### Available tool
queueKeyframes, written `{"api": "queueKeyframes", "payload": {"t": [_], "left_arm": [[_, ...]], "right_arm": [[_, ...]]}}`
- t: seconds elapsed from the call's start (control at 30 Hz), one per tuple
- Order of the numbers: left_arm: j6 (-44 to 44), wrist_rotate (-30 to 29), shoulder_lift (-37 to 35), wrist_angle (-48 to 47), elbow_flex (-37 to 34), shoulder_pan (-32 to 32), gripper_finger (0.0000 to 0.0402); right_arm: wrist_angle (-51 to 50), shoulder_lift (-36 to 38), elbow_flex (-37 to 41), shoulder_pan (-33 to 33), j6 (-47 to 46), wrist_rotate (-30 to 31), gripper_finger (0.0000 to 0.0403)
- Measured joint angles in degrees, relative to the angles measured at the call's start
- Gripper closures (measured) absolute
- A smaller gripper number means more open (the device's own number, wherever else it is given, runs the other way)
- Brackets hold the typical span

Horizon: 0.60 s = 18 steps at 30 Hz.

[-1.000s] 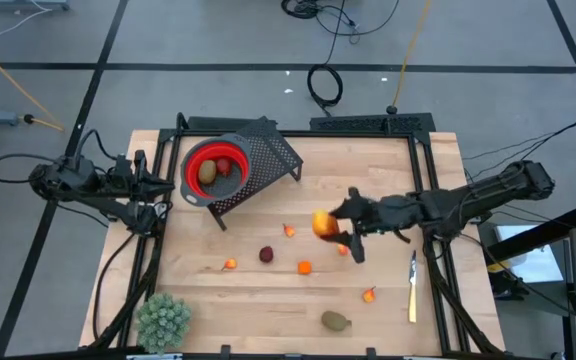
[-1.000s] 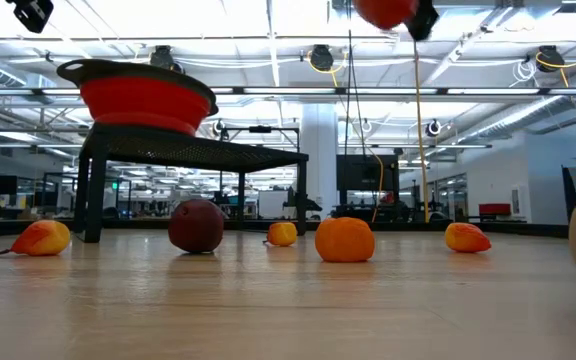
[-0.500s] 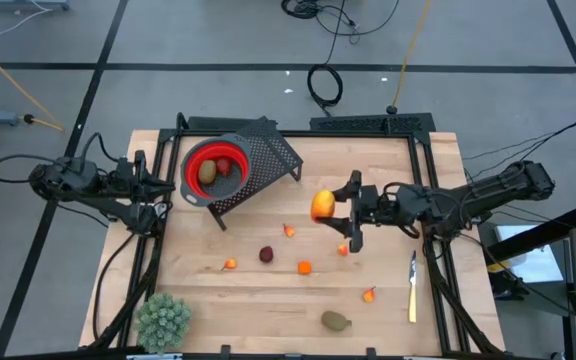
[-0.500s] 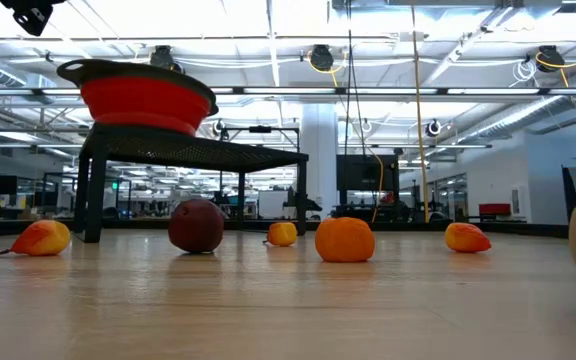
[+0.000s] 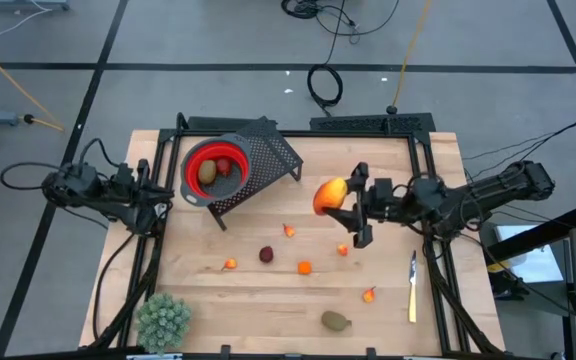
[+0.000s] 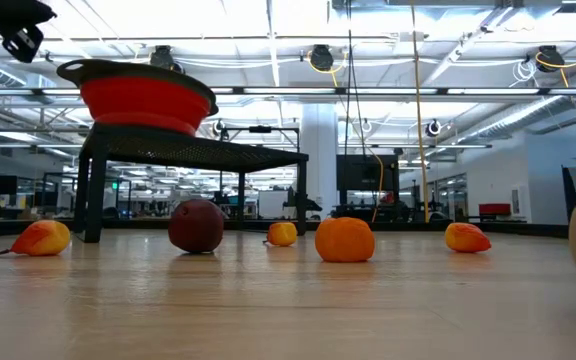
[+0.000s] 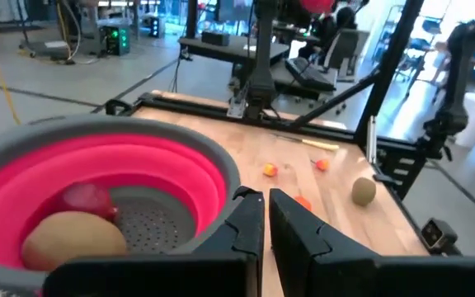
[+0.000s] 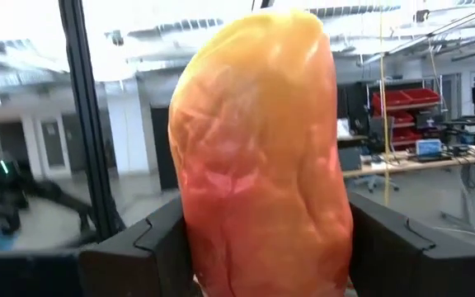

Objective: Pick & Place Fruit
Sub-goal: Put the mango into the red strainer bowl on the shelf

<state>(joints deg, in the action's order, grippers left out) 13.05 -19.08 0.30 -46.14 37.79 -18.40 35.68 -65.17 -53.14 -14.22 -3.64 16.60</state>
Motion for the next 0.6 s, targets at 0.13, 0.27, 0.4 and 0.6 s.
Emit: {"api": "queueKeyframes", "payload": {"t": [0.13, 0.27, 0.4, 0.6], "left_arm": [[-1.16, 2.65, 0.07, 1.23, -0.14, -0.01, 0.0380], [-1.42, 2.80, 0.12, 1.29, -0.68, -0.03, 0.0380], [-1.47, 3.04, 0.11, 1.38, -0.62, -0.03, 0.0380], [-1.52, 3.12, 0.11, 1.46, -0.62, -0.03, 0.0380]], "right_arm": [[4.53, 0.00, 0.02, 0.00, -5.61, -0.18, 0.0171], [8.94, 0.00, 0.02, 0.00, -14.74, -0.15, 0.0164], [11.80, 0.02, 0.02, -0.02, -22.74, 1.86, 0.0164], [12.53, 0.00, 0.02, 0.00, -28.63, 4.55, 0.0167]]}}
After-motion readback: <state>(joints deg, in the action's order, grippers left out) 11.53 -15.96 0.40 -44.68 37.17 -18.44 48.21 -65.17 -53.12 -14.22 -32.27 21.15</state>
